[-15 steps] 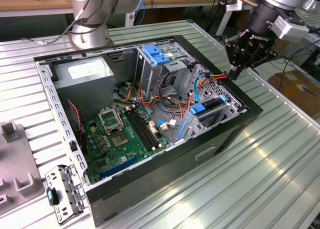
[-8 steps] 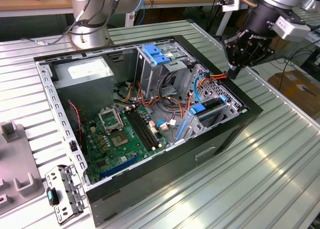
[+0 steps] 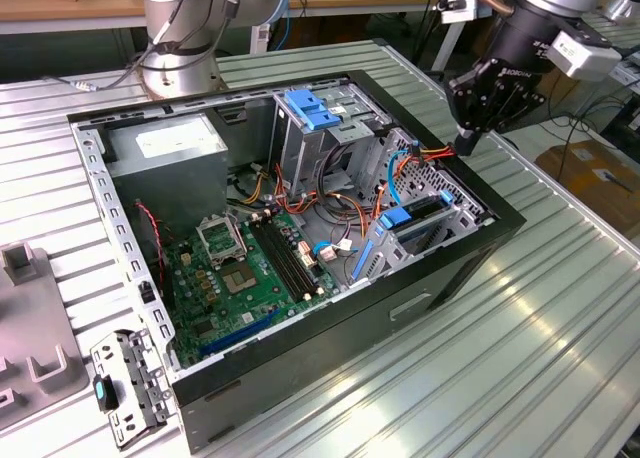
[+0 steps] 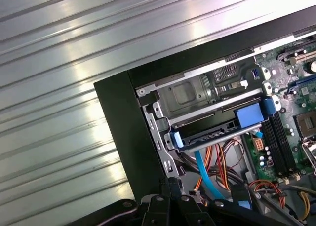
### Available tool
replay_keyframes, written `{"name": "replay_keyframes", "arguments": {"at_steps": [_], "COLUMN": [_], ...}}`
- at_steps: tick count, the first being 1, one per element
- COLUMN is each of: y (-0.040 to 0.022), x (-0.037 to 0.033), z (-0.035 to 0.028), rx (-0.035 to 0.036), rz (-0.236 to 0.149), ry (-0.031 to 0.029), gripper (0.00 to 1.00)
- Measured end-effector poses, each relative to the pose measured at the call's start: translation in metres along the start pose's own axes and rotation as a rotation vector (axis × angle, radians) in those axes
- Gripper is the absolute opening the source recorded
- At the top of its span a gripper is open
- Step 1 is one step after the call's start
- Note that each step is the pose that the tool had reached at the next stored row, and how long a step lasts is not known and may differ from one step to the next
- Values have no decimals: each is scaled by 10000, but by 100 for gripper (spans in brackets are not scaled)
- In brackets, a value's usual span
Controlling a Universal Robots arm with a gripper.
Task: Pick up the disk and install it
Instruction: 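Insert the first disk wire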
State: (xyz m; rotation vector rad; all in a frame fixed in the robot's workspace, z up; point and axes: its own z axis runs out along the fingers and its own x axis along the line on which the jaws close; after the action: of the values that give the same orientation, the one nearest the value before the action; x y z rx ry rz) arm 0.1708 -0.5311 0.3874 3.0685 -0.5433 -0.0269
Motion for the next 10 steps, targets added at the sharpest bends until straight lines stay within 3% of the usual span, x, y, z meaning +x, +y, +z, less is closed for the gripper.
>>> {"name": "replay_keyframes", "arguments": {"at_steps": [3, 8, 10], "y": [-30, -45, -152], "x": [-1, 9, -14], "z": [1, 8, 26], "rx": [-3, -18, -18], "rz": [-178, -1206, -1240], "ry": [2, 29, 23], "gripper": [11, 11, 24]}}
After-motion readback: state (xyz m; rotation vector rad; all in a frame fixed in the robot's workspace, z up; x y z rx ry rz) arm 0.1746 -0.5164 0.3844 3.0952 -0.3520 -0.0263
